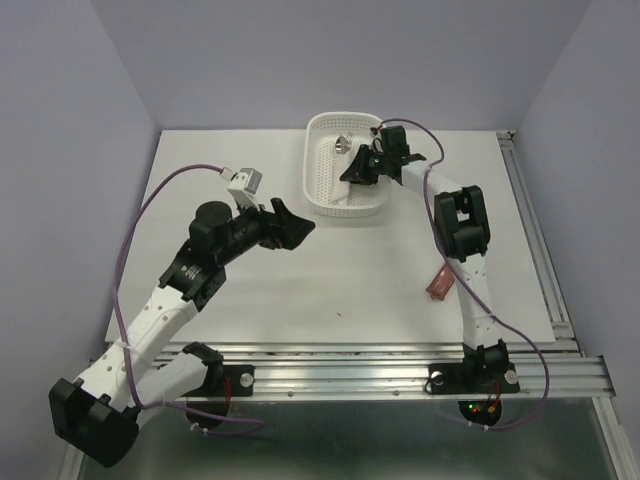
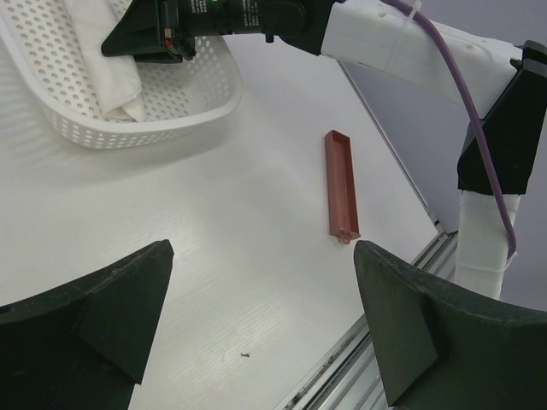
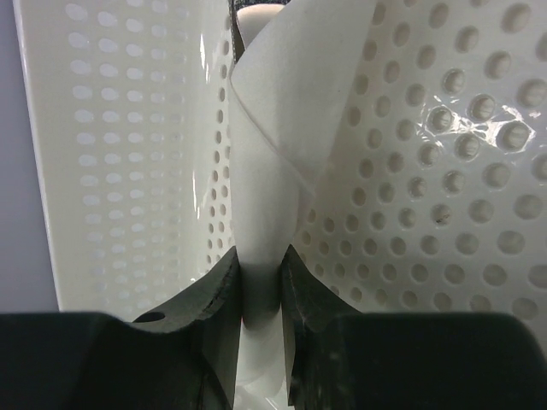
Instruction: Place the utensils on the paper napkin and roll it up
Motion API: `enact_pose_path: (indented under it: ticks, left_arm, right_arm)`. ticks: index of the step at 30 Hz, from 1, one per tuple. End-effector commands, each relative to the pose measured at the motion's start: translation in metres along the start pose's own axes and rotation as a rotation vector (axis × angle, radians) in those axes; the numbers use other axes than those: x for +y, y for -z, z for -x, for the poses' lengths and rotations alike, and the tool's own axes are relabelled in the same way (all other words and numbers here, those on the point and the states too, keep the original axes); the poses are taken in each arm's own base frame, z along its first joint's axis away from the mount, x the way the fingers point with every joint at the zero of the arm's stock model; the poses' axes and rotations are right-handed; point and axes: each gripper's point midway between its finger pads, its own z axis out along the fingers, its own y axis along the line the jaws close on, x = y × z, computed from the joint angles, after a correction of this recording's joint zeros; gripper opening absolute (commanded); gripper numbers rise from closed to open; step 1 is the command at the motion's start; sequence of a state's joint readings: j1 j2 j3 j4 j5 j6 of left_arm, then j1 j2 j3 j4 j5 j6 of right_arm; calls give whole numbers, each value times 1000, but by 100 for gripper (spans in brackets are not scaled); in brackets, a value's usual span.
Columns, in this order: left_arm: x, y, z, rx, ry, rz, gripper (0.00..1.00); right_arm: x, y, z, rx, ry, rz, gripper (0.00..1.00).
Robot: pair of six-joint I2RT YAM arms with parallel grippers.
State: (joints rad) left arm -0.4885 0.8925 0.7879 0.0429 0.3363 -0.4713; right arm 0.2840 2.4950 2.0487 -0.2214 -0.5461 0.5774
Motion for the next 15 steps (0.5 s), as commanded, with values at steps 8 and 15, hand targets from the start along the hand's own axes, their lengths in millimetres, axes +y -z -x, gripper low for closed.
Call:
enact_pose_path:
  ticks: [8, 15]
  left_arm:
    - [-22, 12, 36, -98, -55, -43, 99]
    - [-26, 13, 42, -106, -60, -46, 99]
  right_arm:
    - [-8, 5, 22, -61, -17, -39, 42]
    - [-8, 10, 25, -86, -14, -55, 50]
